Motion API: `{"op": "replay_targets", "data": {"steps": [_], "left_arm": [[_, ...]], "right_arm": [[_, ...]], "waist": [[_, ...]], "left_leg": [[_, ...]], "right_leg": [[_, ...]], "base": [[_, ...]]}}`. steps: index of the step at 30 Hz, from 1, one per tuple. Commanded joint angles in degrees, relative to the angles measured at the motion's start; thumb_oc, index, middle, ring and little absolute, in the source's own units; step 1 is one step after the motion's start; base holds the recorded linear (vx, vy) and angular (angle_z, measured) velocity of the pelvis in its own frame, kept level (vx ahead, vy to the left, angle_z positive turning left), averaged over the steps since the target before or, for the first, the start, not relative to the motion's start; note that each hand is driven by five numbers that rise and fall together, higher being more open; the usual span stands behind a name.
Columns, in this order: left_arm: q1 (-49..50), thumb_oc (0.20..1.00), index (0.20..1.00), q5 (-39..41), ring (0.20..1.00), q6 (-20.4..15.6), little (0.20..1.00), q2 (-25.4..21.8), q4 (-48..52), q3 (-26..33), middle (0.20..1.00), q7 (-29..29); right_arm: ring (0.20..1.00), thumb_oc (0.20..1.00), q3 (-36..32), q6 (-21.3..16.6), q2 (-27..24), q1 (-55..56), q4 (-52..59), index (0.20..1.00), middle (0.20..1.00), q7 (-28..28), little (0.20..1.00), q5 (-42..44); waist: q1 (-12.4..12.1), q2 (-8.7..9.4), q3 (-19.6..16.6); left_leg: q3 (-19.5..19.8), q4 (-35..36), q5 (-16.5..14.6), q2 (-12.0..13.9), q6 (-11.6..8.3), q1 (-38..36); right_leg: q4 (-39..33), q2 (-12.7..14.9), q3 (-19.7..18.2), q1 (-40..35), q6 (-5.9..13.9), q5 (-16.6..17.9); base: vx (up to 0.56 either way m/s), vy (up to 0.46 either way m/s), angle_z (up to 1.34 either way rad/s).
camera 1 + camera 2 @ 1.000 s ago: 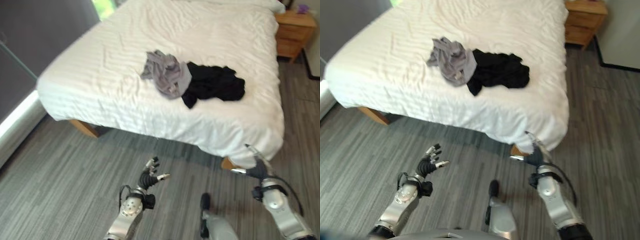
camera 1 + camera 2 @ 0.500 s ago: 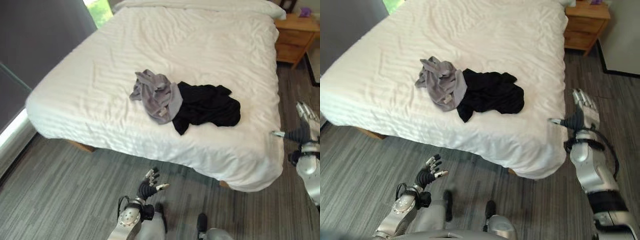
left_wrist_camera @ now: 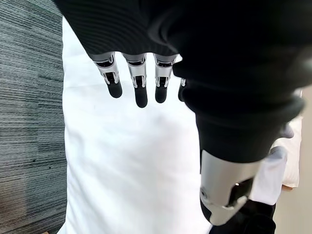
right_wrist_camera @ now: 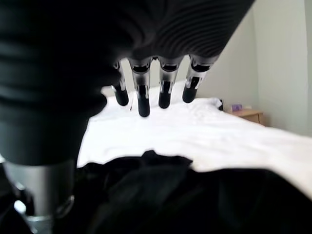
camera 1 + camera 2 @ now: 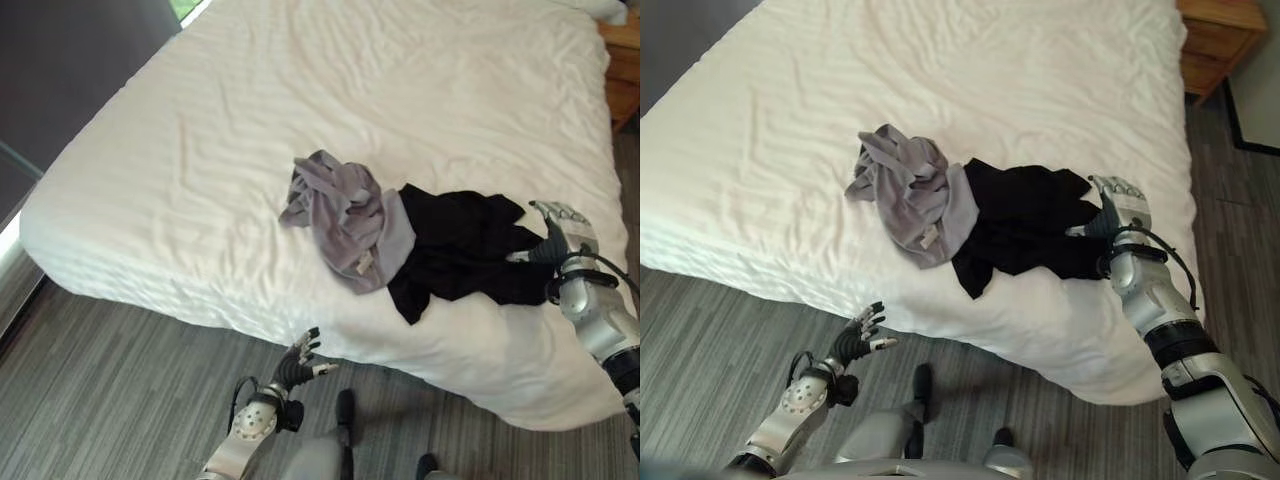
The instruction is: Pick up bed clothes into laundry basket.
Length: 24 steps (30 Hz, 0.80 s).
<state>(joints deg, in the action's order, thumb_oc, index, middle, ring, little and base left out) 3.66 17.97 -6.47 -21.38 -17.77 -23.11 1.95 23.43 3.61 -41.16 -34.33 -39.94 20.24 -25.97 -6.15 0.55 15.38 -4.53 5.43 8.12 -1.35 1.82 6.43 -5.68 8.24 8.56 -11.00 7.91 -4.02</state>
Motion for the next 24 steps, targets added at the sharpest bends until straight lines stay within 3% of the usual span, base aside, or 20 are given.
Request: {"op": "replay_targets", "data": {"steps": [1, 7, 8, 9, 12, 15, 16, 17, 18, 20, 21, 24], "left_arm": [[-1.33, 1.0, 1.0, 4.02, 1.0, -2.76, 1.0, 1.1, 1.52, -1.06, 1.0, 0.17], [-3.46, 1.0, 1.0, 4.79, 1.0, -3.39, 1.0, 1.03, 1.67, -1.57, 1.0, 0.29], [-4.39, 1.0, 1.0, 4.93, 1.0, -3.56, 1.0, 0.91, 2.02, -1.36, 1.0, 0.5], [-5.03, 1.0, 1.0, 4.78, 1.0, -3.65, 1.0, 0.69, 2.7, -1.03, 1.0, 0.64], [-8.34, 1.0, 1.0, -0.27, 1.0, -4.61, 1.0, -1.17, 7.36, 3.02, 1.0, 3.84], [-14.39, 1.0, 1.0, -12.51, 1.0, -4.19, 1.0, -3.1, 8.38, 7.49, 1.0, 10.6], [-20.42, 1.0, 1.0, -20.86, 1.0, -2.4, 1.0, -4.47, 7.26, 9.45, 1.0, 15.46], [-23.57, 1.0, 1.0, -23.75, 1.0, -1.92, 1.0, -4.76, 6.03, 9.5, 1.0, 17.92], [-31.97, 1.0, 1.0, -30.32, 1.0, 0.26, 1.0, -6.75, 1.89, 8.0, 1.0, 21.94], [-39.72, 1.0, 1.0, -36.88, 1.0, 3.66, 1.0, -8.97, -4.25, 6.06, 1.0, 26.14], [-50.8, 1.0, 1.0, -45.4, 1.0, 10.42, 1.0, -12.78, -17.27, 1.67, 1.0, 30.92], [-59.09, 1.0, 1.0, -49.84, 1.0, 14.56, 1.0, -14.77, -30.4, -3.53, 1.0, 32.77]], "right_arm": [[1.0, 1.0, 2.44, 1.67, -2.62, -7.65, -8.41, 1.0, 1.0, 0.98, 1.0, 2.93], [1.0, 1.0, 4.34, 1.38, 2.53, -7.95, -23.09, 1.0, 1.0, -1.09, 1.0, 5.78], [0.564, 0.564, 2.67, 0.86, 4.83, -6.02, -25.45, 0.564, 0.564, -2.36, 0.564, 9.74], [0.2, 0.2, 1.83, 0.33, 5.97, -4.58, -25.57, 0.2, 0.2, -2.88, 0.2, 11.62], [0.2, 0.2, -2.85, -1.68, 8.98, 6.68, -18.88, 0.2, 0.2, -3.13, 0.2, 15.6], [0.2, 0.2, -8.32, -3.74, 9.27, 18.43, -5.46, 0.2, 0.2, -3.17, 0.2, 15.69], [0.2, 0.2, -11.93, -5.03, 9.05, 25.01, 1.36, 0.2, 0.2, -3.69, 0.2, 15.71], [0.2, 0.2, -13.6, -5.64, 8.79, 27.92, 3.8, 0.2, 0.2, -3.74, 0.2, 15.65], [0.2, 0.2, -15.61, -6.21, 8.11, 31.84, 5.67, 0.2, 0.2, -3.66, 0.2, 15.58], [0.2, 0.2, -16.86, -6.78, 6.97, 34.1, 5.84, 0.2, 0.2, -3.33, 0.2, 15.09], [0.2, 0.2, -18.38, -7.58, 5.32, 36.74, 4.46, 0.2, 0.2, -2.24, 0.2, 15.11], [0.2, 0.2, -19.0, -8.69, 4.09, 39.01, 4.07, 0.2, 0.2, -1.75, 0.2, 15.4]], "waist": [[-1.79, -0.64, 2.32], [-2.88, -1.14, 3.55], [-3.04, -1.15, 3.46], [-2.99, -1.09, 3.31], [-1.67, -0.24, 2.1], [0.42, 0.96, 1.24], [2.63, 1.97, 0.82], [3.39, 2.21, 0.44], [5.63, 2.72, 0.09], [7.57, 2.88, -0.06], [10.82, 2.76, -0.04], [13.1, 2.4, 0.15]], "left_leg": [[0.31, -0.43, -2.52, 5.7, -8.63, -0.39], [0.74, -0.43, -1.9, 5.39, -8.61, 2.16], [0.76, -0.43, -2.06, 5.29, -8.59, 2.26], [0.68, -0.43, -2.22, 5.19, -8.52, 2.17], [-0.3, -0.43, -3.56, 4.93, -8.11, 1.01], [-1.5, -0.43, -4.81, 4.79, -7.64, -0.34], [-2.58, -0.43, -5.78, 4.73, -7.19, -1.42], [-3.13, -0.43, -5.88, 4.84, -7.01, -1.48], [-4.38, -0.43, -6.56, 5.06, -6.66, -2.22], [-5.79, -0.43, -7.1, 5.27, -6.31, -2.72], [-8.4, -0.43, -7.93, 5.52, -5.99, -3.68], [-10.58, -0.43, -8.52, 5.65, -5.9, -4.6]], "right_leg": [[4.11, -0.46, 0.11, 7.13, 1.23, -1.35], [4.19, -0.06, 0.61, 8.94, 1.54, -0.55], [3.77, 0.1, 0.64, 8.69, 1.72, -0.29], [3.52, 0.19, 0.6, 8.56, 1.81, -0.17], [2.68, 0.76, 0.46, 7.51, 2.24, 0.09], [2.75, 1.32, 0.05, 7.3, 2.86, 0.48], [2.99, 1.83, -0.49, 7.28, 3.45, 0.75], [2.91, 1.91, -0.79, 7.7, 3.69, 1.29], [3.08, 2.31, -1.53, 8.24, 4.31, 1.93], [3.1, 2.64, -2.56, 9.08, 4.89, 2.81], [3.23, 3.02, -4.28, 10.3, 5.81, 4.03], [3.32, 3.22, -5.72, 11.38, 6.52, 5.05]], "base": [[-0.05, 0.018, 0.05], [-0.01, 0.008, -0.01], [0.03, -0.007, 0.05], [0.04, -0.006, 0.1], [0.08, 0.013, 0.04], [0.06, 0.02, -0.06], [0.07, 0.033, -0.15], [0.08, 0.061, -0.14], [0.03, 0.074, -0.32], [0.03, 0.127, -0.76], [0.02, 0.17, -1.1], [0.02, 0.131, -0.92]]}}
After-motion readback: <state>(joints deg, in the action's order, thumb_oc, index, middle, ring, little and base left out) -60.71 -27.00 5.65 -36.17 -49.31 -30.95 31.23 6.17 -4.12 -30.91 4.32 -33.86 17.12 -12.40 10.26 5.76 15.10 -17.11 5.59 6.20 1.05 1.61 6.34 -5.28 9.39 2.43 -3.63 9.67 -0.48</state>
